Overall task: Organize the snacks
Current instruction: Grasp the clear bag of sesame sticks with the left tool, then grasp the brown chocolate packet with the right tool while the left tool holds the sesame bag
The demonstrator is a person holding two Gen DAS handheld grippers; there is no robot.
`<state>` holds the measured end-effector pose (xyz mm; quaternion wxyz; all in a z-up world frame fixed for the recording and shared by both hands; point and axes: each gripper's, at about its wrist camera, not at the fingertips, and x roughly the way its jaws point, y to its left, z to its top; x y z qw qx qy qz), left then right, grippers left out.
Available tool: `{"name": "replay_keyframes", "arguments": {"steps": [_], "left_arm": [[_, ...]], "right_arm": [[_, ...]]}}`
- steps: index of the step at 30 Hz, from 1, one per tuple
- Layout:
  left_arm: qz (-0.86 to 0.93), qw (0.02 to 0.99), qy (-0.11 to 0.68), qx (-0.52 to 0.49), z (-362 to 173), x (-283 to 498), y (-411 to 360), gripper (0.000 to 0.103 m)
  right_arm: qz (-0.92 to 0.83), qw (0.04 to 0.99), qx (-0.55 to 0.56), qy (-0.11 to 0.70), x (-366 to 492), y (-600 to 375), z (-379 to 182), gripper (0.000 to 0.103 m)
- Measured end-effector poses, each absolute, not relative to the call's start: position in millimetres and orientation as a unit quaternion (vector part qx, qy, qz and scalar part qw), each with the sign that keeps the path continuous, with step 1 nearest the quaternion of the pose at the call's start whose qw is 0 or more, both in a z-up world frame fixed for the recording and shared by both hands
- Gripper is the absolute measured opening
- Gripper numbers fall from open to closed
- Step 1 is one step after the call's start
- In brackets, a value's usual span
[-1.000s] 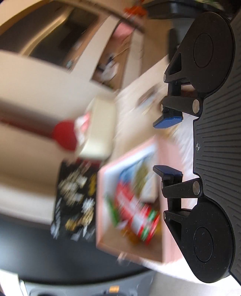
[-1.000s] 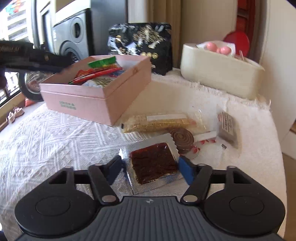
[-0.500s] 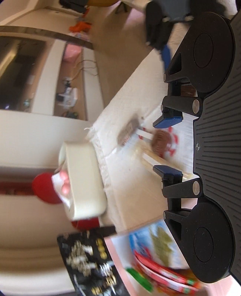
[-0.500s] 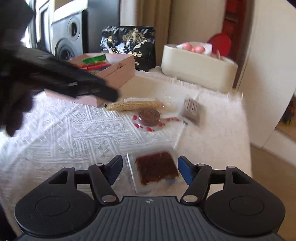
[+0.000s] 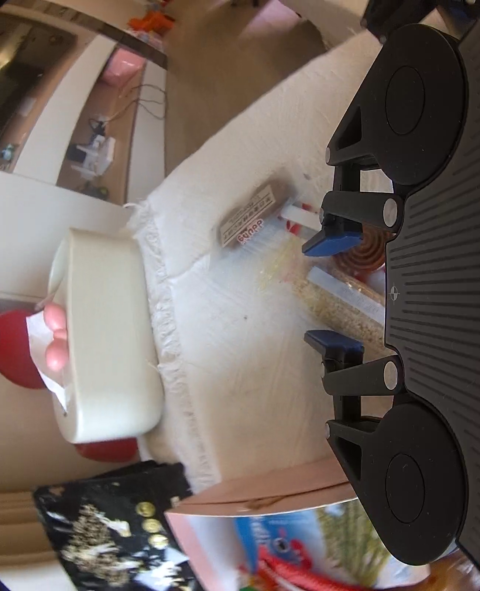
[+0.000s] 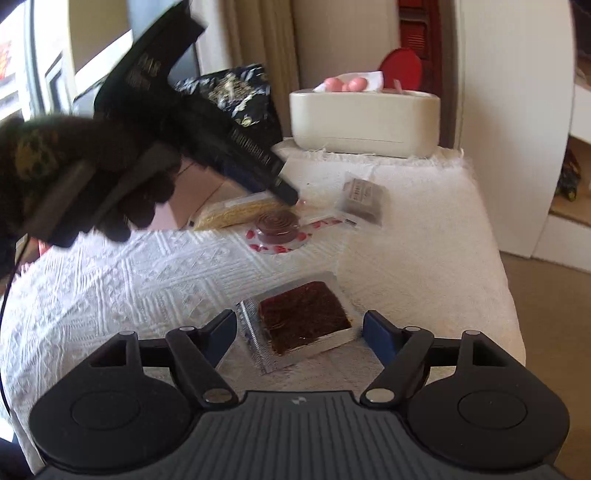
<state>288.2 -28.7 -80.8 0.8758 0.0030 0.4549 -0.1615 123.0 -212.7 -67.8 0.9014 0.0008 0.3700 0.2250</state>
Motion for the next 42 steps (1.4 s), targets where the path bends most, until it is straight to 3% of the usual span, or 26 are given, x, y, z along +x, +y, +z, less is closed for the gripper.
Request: {"name": "replay_keyframes", "arguments": {"steps": [6,14,19,23,33,36,42], "left_arm": [[-0.209,0.860,0.466,-0.011,-78.2,256.9,-28.5,0.049],[-0.182,0.883,0.419,0.102,-85.0,195.9,-45.2,0.050],[-0.152,0.892,0.416,0.089,-84.1,172.7,-24.0,0.036],[-0.152,0.877,0.449,0.073,-81.9,148.5,-6.1,0.036],[-0.134,0.894,0.426,0.038,-79.7,145.9,-2.2,0.039],[-0.129,0.898,0.417,0.052,-87.3,150.5,-7.4,0.039],[-0.147,0.905,0.397,0.036,-93.6,147.4,-1.9,0.042]], "right_arm": [[0.222,0.902,0.005,0.370,123.6,-210.9,-68.1,0.077],[0.215,0.903,-0.009,0.371,122.2,-205.5,-70.3,0.078],[0.211,0.904,-0.015,0.371,120.0,-203.0,-70.7,0.078],[0.208,0.904,-0.022,0.372,119.6,-200.5,-70.7,0.079],[0.219,0.896,-0.062,0.382,120.2,-187.6,-72.5,0.090],[0.239,0.884,-0.067,0.397,123.9,-186.9,-72.9,0.102],[0.252,0.870,-0.062,0.419,128.9,-187.2,-69.6,0.103]]}}
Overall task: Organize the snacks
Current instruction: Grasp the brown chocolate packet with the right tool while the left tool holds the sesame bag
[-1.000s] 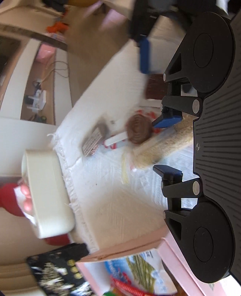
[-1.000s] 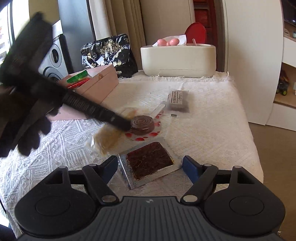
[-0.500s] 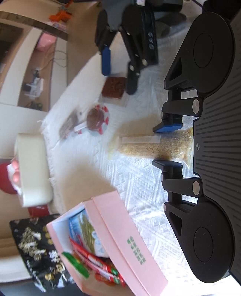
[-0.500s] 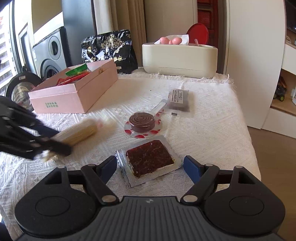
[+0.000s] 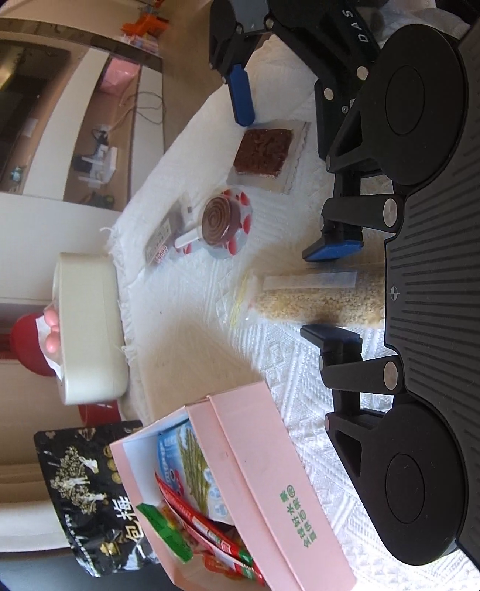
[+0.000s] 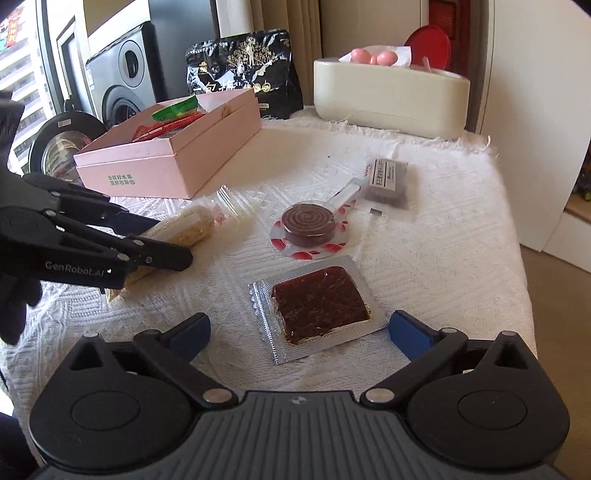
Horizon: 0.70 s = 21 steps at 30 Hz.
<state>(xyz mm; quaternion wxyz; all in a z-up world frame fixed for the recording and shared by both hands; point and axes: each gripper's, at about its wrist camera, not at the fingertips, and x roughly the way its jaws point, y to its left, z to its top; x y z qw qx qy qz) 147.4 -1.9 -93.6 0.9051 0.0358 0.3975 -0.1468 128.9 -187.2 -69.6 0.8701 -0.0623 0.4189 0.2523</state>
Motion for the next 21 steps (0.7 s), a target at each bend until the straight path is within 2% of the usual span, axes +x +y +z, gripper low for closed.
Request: {"name": "replay_keyframes", "arguments": {"steps": [3,4,5,8,14,19,20,21], "left_arm": [[-0.149,0.914,0.377,0.033,-97.4,137.0,1.0,0.041],[-0.146,0.916,0.372,0.040,-97.3,134.1,0.9,0.034],[-0.144,0.917,0.370,0.036,-96.5,131.9,2.9,0.034],[-0.120,0.924,0.362,-0.007,-93.5,122.3,17.3,0.034],[-0.065,0.934,0.349,-0.052,-87.6,97.6,49.7,0.034],[-0.036,0.934,0.348,-0.077,-95.1,84.6,68.5,0.034],[-0.035,0.933,0.347,-0.085,-97.6,83.5,71.6,0.034],[-0.038,0.934,0.343,-0.091,-98.3,82.6,74.1,0.034]], "right_arm": [[0.263,0.865,-0.092,0.418,129.4,-180.8,-67.8,0.100],[0.256,0.869,-0.090,0.414,130.3,-179.6,-65.3,0.098],[0.248,0.876,-0.080,0.406,131.7,-179.5,-61.2,0.094],[0.236,0.899,-0.040,0.368,138.2,-178.6,-45.6,0.093],[0.194,0.924,-0.060,0.325,180.2,-153.5,-32.0,0.080],[0.142,0.920,-0.026,0.364,247.4,-154.1,-50.4,0.078],[0.128,0.917,-0.025,0.377,259.5,-155.8,-57.4,0.074],[0.115,0.912,-0.025,0.394,270.5,-158.0,-64.4,0.065]]}}
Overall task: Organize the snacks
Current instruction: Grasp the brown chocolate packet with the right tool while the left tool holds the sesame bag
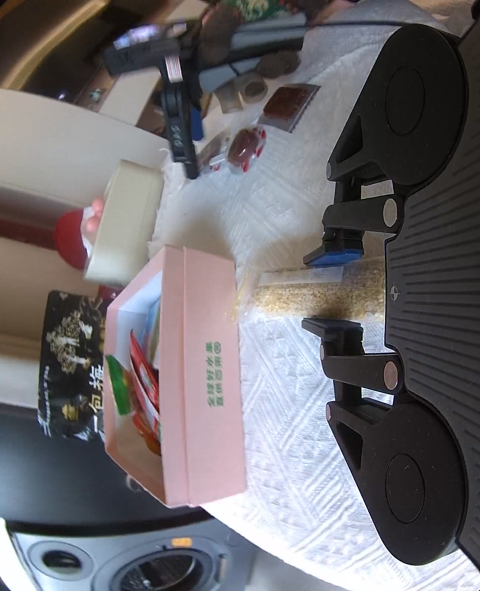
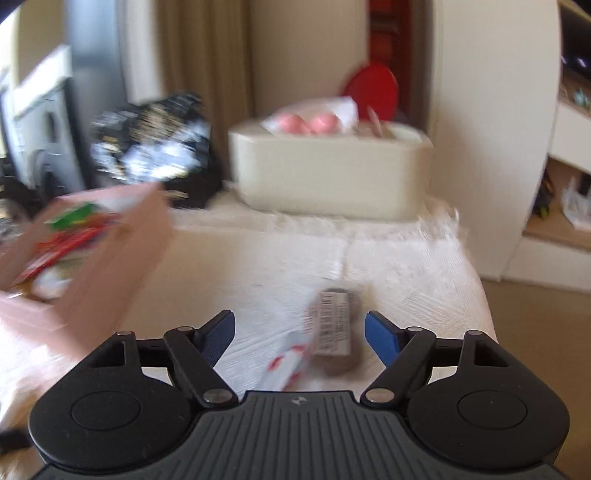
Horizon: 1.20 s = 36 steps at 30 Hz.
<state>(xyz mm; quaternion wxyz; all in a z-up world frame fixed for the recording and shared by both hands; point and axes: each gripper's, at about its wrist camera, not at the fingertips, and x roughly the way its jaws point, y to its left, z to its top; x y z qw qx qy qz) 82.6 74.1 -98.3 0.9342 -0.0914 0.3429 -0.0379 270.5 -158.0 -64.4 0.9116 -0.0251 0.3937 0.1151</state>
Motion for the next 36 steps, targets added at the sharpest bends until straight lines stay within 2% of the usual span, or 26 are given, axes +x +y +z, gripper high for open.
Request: {"name": "replay_keyframes", "arguments": {"steps": [3,4,10,14,15,17,19,21,24,30,32,36], "left_arm": [[-0.041,0.935,0.339,-0.095,-99.8,81.4,76.0,0.034],[-0.041,0.936,0.336,-0.095,-100.7,81.5,76.3,0.034],[-0.044,0.938,0.328,-0.103,-102.9,81.4,76.8,0.034],[-0.043,0.938,0.328,-0.106,-103.2,82.9,77.2,0.034],[-0.043,0.938,0.328,-0.107,-103.1,83.7,77.1,0.034],[-0.041,0.938,0.328,-0.109,-102.6,85.6,76.8,0.034],[-0.041,0.937,0.328,-0.114,-101.8,88.2,76.6,0.034],[-0.044,0.936,0.327,-0.122,-101.8,91.2,77.2,0.034],[-0.052,0.937,0.322,-0.125,-105.1,95.2,77.3,0.034],[-0.064,0.935,0.318,-0.144,-107.7,95.3,82.3,0.035],[-0.063,0.936,0.317,-0.142,-107.7,95.5,81.2,0.035],[-0.064,0.935,0.316,-0.144,-108.1,95.7,81.3,0.035]], "right_arm": [[0.112,0.898,-0.006,0.426,283.4,-165.7,-71.1,0.042],[0.117,0.896,-0.010,0.429,282.3,-165.8,-68.8,0.039],[0.183,0.890,-0.017,0.418,243.8,-159.3,-43.2,0.037],[0.293,0.849,-0.020,0.440,215.1,-138.4,-37.9,0.046],[0.299,0.850,-0.028,0.432,210.8,-133.4,-35.5,0.049],[0.295,0.866,-0.046,0.401,209.7,-125.1,-29.6,0.049],[0.273,0.884,-0.065,0.373,220.0,-118.2,-27.9,0.045],[0.250,0.894,-0.092,0.360,236.7,-108.0,-33.0,0.026],[0.227,0.895,-0.108,0.368,267.1,-99.6,-49.8,0.016],[0.206,0.881,-0.050,0.423,316.4,-106.0,-79.3,0.013],[0.208,0.882,-0.049,0.419,319.0,-105.5,-82.8,0.013],[0.210,0.879,-0.060,0.423,314.5,-106.7,-80.4,0.000]]}}
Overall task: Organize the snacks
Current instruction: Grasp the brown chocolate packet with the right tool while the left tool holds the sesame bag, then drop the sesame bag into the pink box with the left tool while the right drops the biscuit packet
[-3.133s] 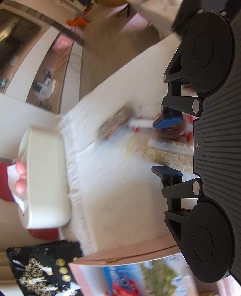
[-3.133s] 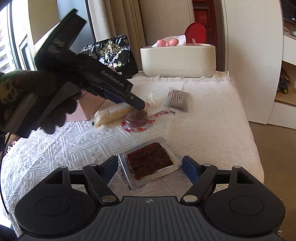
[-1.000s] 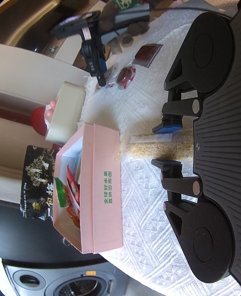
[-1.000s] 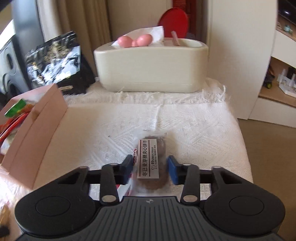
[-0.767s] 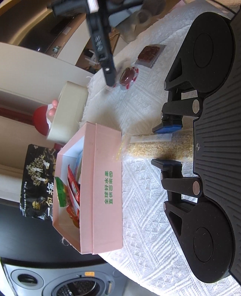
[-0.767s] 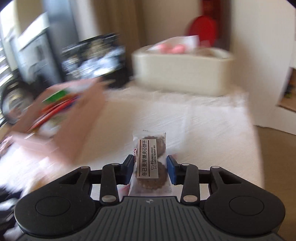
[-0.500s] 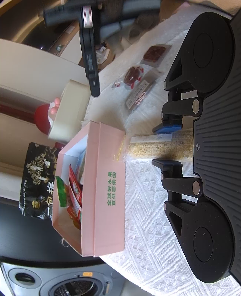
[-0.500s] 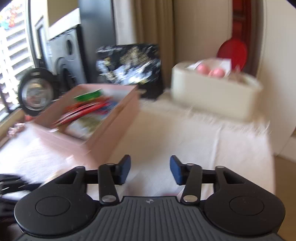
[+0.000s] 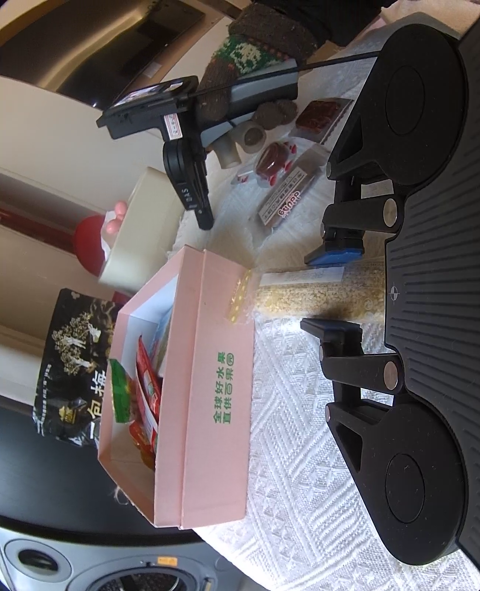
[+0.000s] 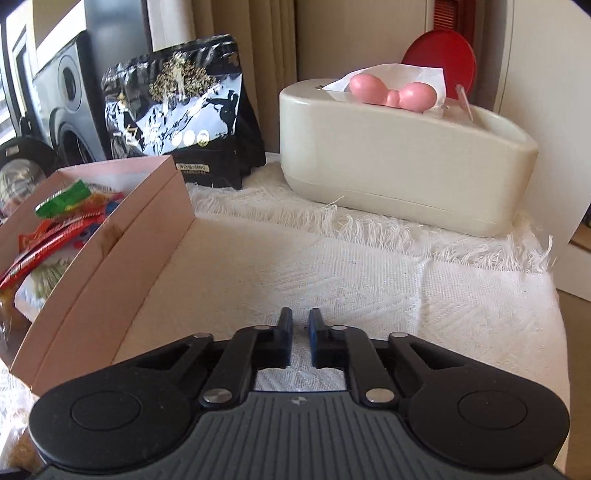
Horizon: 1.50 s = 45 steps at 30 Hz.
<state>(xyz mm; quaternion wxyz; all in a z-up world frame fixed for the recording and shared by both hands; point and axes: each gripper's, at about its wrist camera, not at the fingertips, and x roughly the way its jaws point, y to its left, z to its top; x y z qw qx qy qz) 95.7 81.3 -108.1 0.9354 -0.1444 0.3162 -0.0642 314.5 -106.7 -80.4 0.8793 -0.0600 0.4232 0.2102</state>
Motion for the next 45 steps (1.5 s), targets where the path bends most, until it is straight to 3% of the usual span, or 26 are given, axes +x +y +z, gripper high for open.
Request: {"name": "replay_keyframes", "arguments": {"steps": [14,16,18,21,30,32,45], "left_arm": [[-0.062,0.936,0.316,-0.143,-108.3,95.5,81.0,0.035],[-0.062,0.936,0.316,-0.143,-108.4,95.5,81.2,0.035],[-0.062,0.936,0.316,-0.141,-108.0,95.8,81.1,0.035],[-0.061,0.937,0.315,-0.138,-107.9,95.5,80.9,0.035],[-0.052,0.940,0.321,-0.105,-105.6,96.5,71.2,0.035],[-0.047,0.941,0.326,-0.080,-103.7,96.7,64.5,0.035],[-0.045,0.916,0.394,-0.066,-82.8,50.4,56.4,0.034]], "right_arm": [[0.222,0.880,-0.020,0.419,287.0,-155.6,-48.6,0.002],[0.252,0.873,-0.016,0.417,271.5,-151.4,-48.0,0.008],[0.273,0.868,-0.022,0.415,253.5,-144.1,-49.4,0.031],[0.308,0.856,-0.037,0.413,224.2,-131.7,-51.8,0.046],[0.307,0.851,-0.085,0.417,176.5,-107.0,-63.5,0.047],[0.307,0.849,-0.094,0.420,170.0,-104.9,-57.9,0.039],[0.354,0.851,-0.087,0.378,88.1,-112.8,-10.9,0.037]]}}
